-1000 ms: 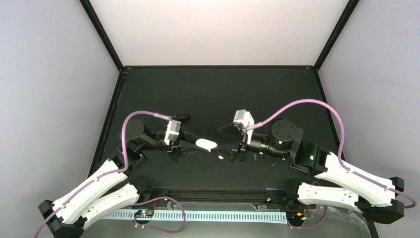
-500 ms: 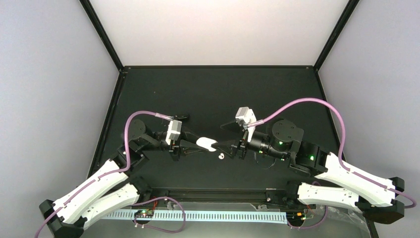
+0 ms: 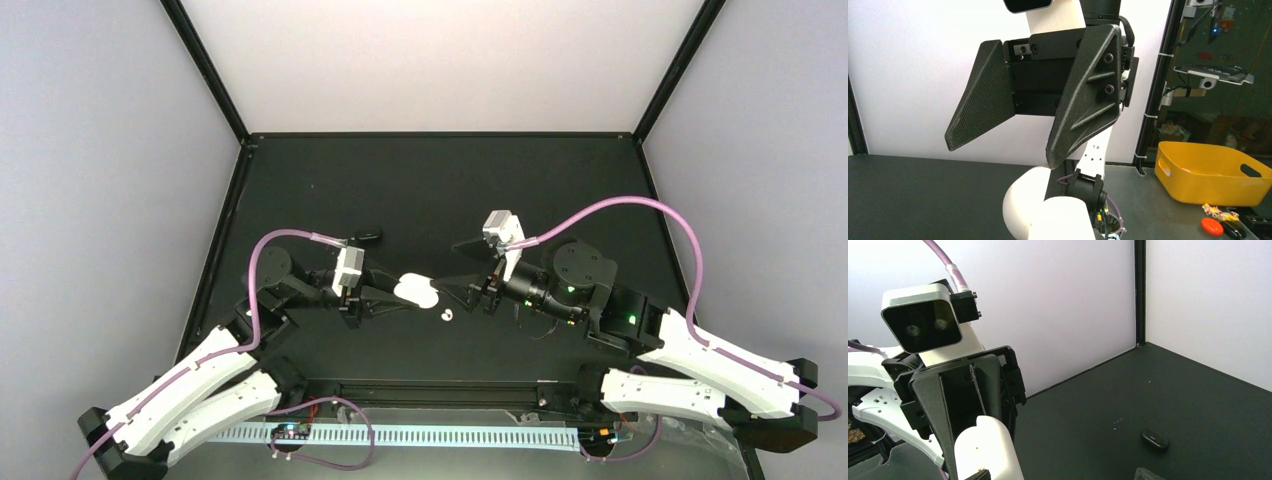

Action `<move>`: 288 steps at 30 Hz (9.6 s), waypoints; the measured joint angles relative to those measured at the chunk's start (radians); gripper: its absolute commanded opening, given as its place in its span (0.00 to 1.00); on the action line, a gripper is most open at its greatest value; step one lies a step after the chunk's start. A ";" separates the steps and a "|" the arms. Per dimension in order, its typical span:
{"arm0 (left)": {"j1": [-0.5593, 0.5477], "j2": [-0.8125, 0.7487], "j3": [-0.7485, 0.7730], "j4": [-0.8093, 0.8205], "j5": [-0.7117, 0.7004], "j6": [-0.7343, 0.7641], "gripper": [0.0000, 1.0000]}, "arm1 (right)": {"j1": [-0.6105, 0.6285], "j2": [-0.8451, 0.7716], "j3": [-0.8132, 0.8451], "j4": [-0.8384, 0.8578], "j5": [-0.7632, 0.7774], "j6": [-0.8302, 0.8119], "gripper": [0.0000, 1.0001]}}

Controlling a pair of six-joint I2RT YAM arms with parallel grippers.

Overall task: Insert the wireless bluetooth earbuds into the charging case
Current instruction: Open the charging case.

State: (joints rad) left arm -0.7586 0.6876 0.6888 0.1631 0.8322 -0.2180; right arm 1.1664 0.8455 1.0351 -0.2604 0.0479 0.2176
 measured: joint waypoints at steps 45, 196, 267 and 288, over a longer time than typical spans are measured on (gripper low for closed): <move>-0.001 -0.027 -0.011 -0.007 0.006 0.001 0.02 | -0.001 0.057 0.000 0.014 -0.338 -0.029 0.32; -0.003 -0.007 -0.132 0.301 -0.062 -0.288 0.46 | -0.001 -0.003 -0.112 0.179 -0.279 0.019 0.09; -0.004 -0.007 -0.121 0.289 -0.046 -0.264 0.02 | -0.001 -0.008 -0.110 0.167 -0.211 0.020 0.45; -0.004 -0.023 -0.121 0.235 -0.066 -0.227 0.02 | -0.001 -0.010 -0.093 0.142 -0.088 0.026 0.47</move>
State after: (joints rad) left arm -0.7628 0.6651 0.5682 0.3981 0.7658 -0.4446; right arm 1.1652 0.8360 0.9424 -0.1184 -0.0399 0.2440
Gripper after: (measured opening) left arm 0.222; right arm 0.470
